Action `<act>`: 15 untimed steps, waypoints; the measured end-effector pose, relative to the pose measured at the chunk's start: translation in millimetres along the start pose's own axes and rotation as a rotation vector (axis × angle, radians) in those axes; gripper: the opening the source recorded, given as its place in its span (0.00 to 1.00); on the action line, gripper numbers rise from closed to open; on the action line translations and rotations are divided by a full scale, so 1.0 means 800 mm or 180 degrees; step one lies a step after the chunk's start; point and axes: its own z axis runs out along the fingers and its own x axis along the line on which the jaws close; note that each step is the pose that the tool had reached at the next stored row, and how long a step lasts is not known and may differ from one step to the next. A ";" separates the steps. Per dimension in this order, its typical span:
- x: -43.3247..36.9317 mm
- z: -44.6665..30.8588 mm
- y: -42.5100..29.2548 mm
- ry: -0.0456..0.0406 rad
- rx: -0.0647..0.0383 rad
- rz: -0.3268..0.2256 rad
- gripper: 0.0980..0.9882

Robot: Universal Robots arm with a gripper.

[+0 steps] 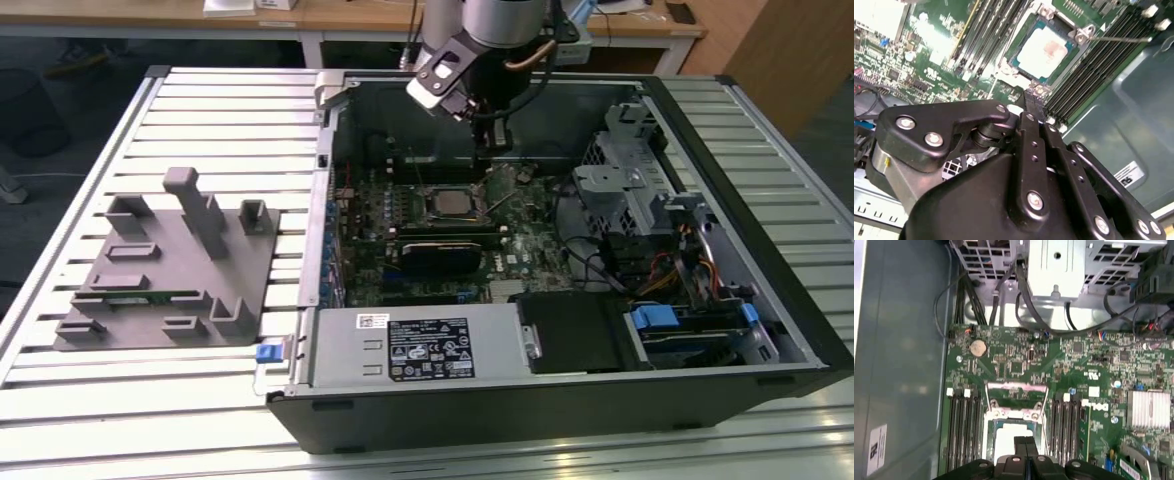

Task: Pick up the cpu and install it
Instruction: 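Close the cpu cover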

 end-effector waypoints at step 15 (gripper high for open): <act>-0.001 0.0105 0.0253 0.0000 0.0017 0.0001 0.01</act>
